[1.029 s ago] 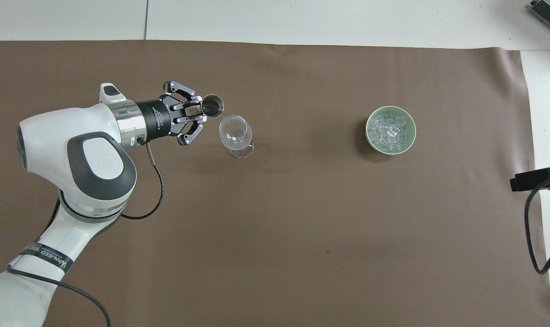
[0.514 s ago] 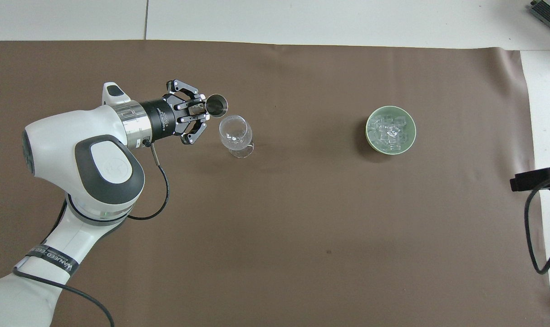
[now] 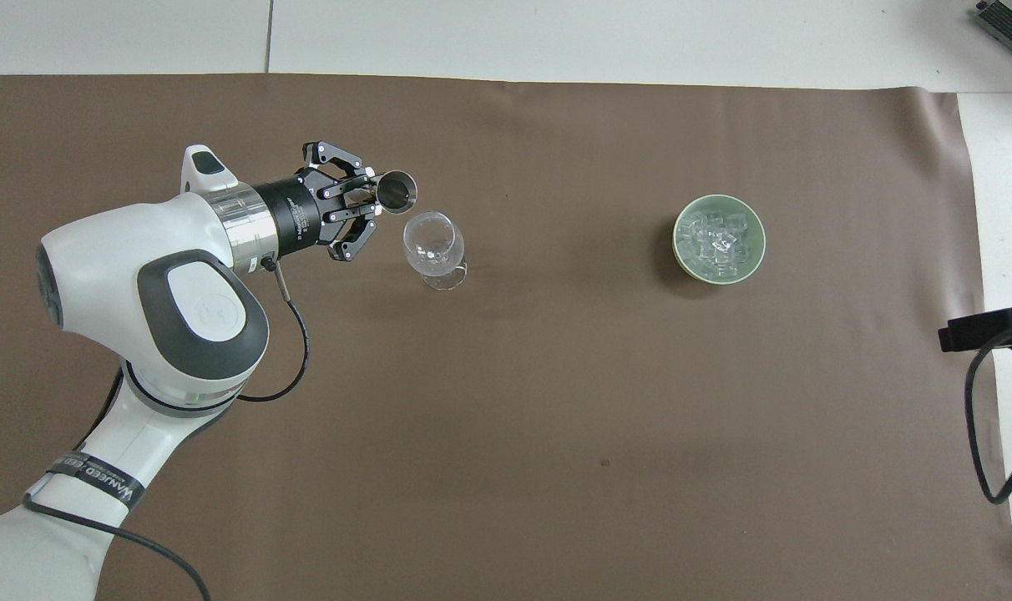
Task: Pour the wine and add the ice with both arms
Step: 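Position the silver cup above the wine glass rim with the left gripper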
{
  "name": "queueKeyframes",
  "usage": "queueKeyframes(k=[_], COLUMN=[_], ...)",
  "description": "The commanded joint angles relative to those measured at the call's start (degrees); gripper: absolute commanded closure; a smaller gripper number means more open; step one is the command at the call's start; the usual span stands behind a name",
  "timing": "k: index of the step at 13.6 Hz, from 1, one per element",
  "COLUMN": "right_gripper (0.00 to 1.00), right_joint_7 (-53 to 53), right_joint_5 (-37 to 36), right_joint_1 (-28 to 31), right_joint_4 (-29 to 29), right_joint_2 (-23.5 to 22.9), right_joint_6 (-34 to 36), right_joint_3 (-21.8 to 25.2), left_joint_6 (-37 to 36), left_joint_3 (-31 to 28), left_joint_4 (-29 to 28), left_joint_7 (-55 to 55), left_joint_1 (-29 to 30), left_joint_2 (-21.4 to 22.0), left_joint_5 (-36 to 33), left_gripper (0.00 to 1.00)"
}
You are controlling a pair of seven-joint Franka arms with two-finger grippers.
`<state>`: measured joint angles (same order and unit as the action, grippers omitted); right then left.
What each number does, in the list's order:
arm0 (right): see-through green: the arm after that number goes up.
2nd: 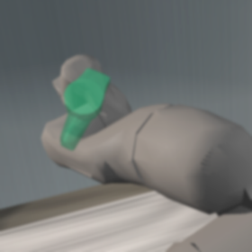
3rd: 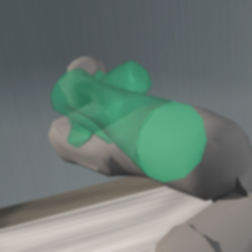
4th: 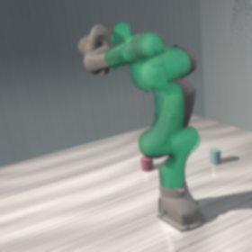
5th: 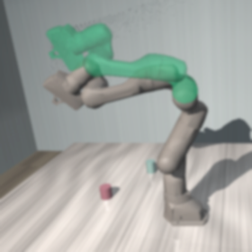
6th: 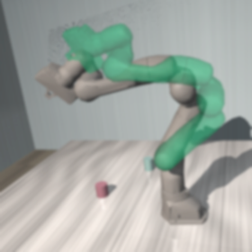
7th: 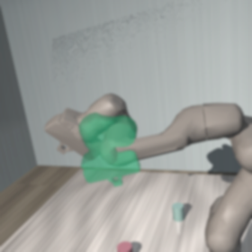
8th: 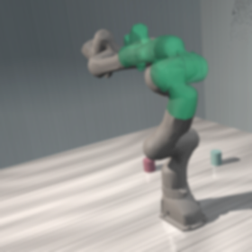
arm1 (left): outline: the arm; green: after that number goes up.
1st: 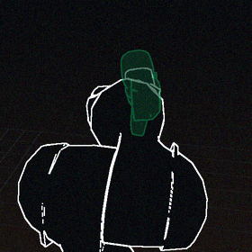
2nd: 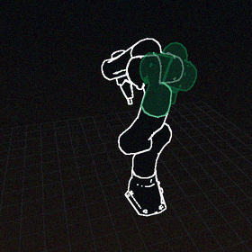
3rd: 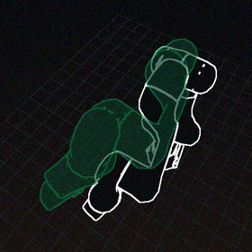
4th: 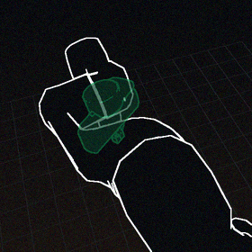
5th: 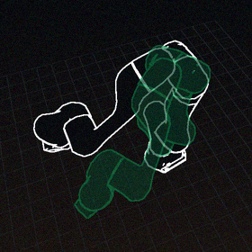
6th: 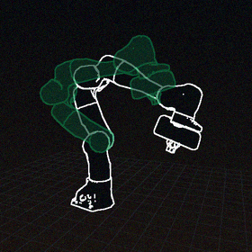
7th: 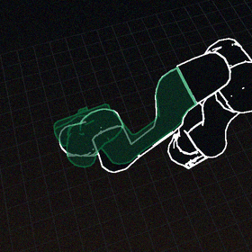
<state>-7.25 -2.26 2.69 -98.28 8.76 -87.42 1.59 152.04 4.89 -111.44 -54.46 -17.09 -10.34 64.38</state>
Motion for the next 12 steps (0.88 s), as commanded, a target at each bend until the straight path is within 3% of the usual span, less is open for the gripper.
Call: queueKeyframes(k=[1,12], right_gripper=[0.00,0.00], right_joint_7=[-1.0,-1.0], right_joint_5=[0.9,0.9], right_joint_1=[0.6,0.6], right_joint_4=[-0.2,-0.2], right_joint_2=[0.3,0.2], right_joint_6=[-0.6,-0.6], right_joint_3=[-0.3,-0.3], left_joint_6=[2.6,7.1], left_joint_3=[-0.8,-0.8], left_joint_4=[-3.1,-5.7], left_joint_7=[2.7,11.0], left_joint_1=[-2.0,-3.5], left_joint_2=[2.4,3.8], left_joint_5=[-0.4,-0.4], left_gripper=[1.00,1.00])
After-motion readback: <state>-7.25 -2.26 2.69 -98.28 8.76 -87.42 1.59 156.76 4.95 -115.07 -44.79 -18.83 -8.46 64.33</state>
